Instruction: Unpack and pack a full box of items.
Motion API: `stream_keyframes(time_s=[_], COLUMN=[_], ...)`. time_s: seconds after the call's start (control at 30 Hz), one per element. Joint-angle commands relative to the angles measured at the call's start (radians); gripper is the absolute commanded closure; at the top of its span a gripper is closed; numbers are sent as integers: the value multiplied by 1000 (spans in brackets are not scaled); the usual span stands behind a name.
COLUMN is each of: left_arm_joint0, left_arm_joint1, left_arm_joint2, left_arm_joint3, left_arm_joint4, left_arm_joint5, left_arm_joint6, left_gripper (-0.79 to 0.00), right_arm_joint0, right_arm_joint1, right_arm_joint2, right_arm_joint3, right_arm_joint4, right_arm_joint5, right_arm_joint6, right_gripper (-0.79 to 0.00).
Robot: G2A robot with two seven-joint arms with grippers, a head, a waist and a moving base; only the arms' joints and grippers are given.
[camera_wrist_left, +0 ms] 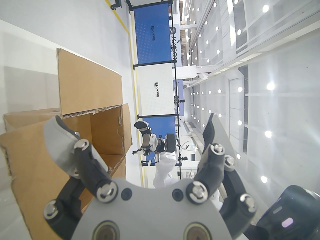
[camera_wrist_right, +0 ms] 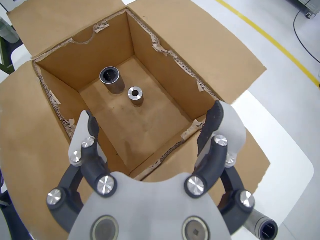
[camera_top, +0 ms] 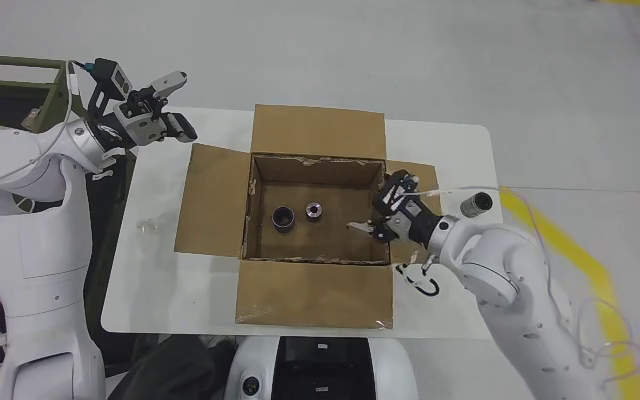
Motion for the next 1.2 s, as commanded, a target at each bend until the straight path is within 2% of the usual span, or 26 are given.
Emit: stream_keyframes(time_s=[0.0,0.6,0.7,0.87,1.03,1.17], left_arm_joint0=[0,0,0,0,0,0], left_arm_joint1=[0,0,0,0,0,0], left_arm_joint2=[0,0,0,0,0,0], left_arm_joint3=[0,0,0,0,0,0], left_arm_joint4=[0,0,0,0,0,0], left_arm_joint5=[0,0,0,0,0,0], left_arm_joint6=[0,0,0,0,0,0], left_gripper=[-785,-785,-785,-785,-785,-785], right_arm_joint0=[21,35,40,163,320,400], right_arm_joint1=[-3,-6,-7,-22,-54,-78], right_arm_joint2=[-30,-46,-52,-137,-254,-323], right_arm_joint3=[9,15,28,109,233,322], right_arm_joint4=[2,6,7,27,93,126], right_arm_joint5=[2,8,-6,-72,-84,-75], right_arm_joint6=[19,27,-2,44,104,108], right_gripper=[-785,-785,-785,-785,-785,-785])
